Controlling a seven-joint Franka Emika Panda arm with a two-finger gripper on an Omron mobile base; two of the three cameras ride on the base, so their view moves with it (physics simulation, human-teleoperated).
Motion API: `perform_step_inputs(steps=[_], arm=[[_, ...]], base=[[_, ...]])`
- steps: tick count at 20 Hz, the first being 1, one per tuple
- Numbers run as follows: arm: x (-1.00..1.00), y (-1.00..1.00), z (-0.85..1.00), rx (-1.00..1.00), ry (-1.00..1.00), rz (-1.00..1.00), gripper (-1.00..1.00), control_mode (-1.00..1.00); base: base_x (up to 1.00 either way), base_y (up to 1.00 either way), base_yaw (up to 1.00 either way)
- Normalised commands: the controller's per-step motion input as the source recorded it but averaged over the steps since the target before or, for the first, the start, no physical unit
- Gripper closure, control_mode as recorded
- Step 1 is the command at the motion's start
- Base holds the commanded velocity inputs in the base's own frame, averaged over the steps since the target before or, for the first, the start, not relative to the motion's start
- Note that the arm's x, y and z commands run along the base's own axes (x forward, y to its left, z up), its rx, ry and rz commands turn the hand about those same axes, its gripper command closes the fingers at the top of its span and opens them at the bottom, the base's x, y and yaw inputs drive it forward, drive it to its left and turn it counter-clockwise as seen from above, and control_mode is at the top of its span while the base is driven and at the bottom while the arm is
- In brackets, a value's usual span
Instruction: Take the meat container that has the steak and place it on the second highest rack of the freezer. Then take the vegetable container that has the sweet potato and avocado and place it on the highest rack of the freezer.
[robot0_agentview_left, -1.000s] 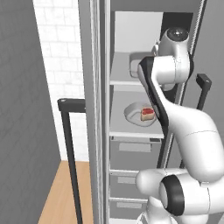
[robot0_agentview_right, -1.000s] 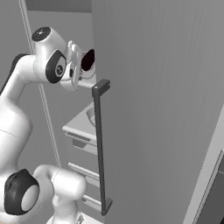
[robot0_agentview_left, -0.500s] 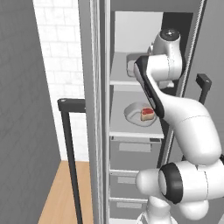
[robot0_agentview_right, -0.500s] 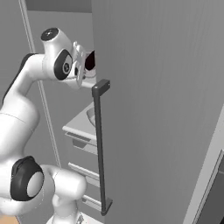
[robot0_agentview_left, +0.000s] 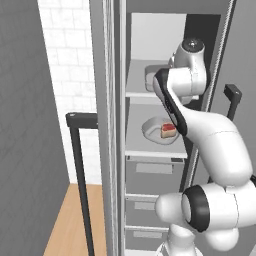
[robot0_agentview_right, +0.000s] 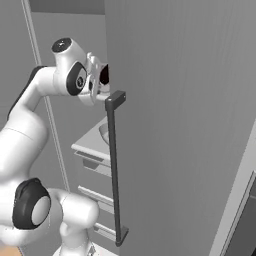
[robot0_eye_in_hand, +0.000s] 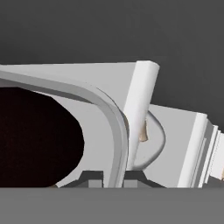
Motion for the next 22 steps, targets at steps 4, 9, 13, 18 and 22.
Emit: perform_step_inputs(steps=[4, 9, 13, 18, 22], arm=[[0.29, -0.07, 0.0, 0.0, 0.05, 0.0, 1.0, -1.0], [0.41, 0.0, -0.05, 0.0, 0.04, 0.0, 1.0, -1.0], [0.36, 0.0, -0.08, 0.0, 0.03, 0.0, 1.0, -1.0], [0.45, 0.0, -0.06, 0.01, 0.07, -0.01, 1.0, -1.0], [0.25, -0.03, -0.13, 0.0, 0.08, 0.0, 1.0, -1.0]], base=[[0.0, 0.0, 0.0], [0.0, 0.0, 0.0], [0.0, 0.0, 0.0], [0.0, 0.0, 0.0], [0.0, 0.0, 0.0]])
